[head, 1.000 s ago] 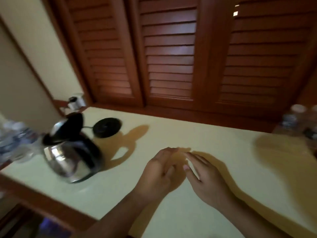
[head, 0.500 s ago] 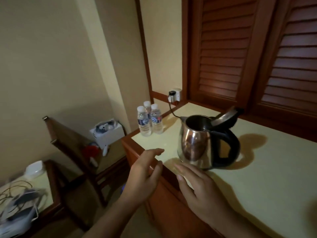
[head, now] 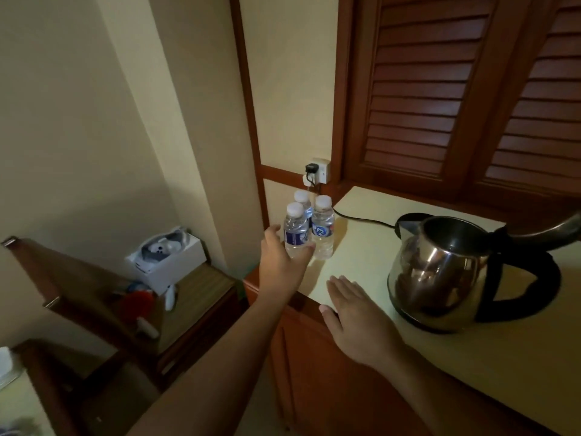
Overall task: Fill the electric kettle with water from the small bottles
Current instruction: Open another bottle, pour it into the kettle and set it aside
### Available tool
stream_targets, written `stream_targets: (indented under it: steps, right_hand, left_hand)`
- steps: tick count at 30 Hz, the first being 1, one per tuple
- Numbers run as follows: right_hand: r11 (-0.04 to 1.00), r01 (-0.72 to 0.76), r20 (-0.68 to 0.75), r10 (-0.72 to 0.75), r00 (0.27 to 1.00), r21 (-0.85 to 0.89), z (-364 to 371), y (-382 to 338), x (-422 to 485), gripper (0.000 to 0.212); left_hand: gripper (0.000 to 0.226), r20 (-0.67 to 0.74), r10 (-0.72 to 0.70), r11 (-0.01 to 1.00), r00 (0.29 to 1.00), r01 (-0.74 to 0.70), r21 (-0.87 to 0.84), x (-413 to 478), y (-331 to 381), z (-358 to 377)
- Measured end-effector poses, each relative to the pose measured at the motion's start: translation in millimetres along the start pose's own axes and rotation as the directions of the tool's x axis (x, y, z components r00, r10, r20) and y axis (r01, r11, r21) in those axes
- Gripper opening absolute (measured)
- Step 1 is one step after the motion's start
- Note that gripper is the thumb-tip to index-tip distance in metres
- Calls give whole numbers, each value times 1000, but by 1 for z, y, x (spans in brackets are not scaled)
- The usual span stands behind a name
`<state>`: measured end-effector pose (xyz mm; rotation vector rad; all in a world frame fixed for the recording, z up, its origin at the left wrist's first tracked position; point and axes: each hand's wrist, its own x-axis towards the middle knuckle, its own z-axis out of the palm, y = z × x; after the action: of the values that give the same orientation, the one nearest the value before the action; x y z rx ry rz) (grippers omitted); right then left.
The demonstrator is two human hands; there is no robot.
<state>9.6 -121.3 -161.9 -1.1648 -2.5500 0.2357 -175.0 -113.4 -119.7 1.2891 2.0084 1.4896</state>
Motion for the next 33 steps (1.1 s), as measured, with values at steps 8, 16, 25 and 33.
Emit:
stream_targets:
  steps: [8, 16, 25, 33]
  right_hand:
    - [989, -24, -63, 34, 997, 149, -9, -6, -3, 56]
    - [963, 91, -464, 38, 885, 254, -104, -37, 8, 39]
    - [988, 130, -377, -151, 914, -81, -203, -31, -16, 39]
    - [993, 117, -123, -118, 985, -18, -274, -27, -67, 22]
  left_hand:
    - [49, -58, 43, 997, 997, -46, -60, 10, -1, 10]
    - [47, 107, 310, 947, 945, -297, -126, -38, 17, -21]
    - [51, 395, 499, 864, 771, -411, -291, -77, 78, -33]
    - [51, 656, 535, 840, 532, -257, -477, -84, 123, -17]
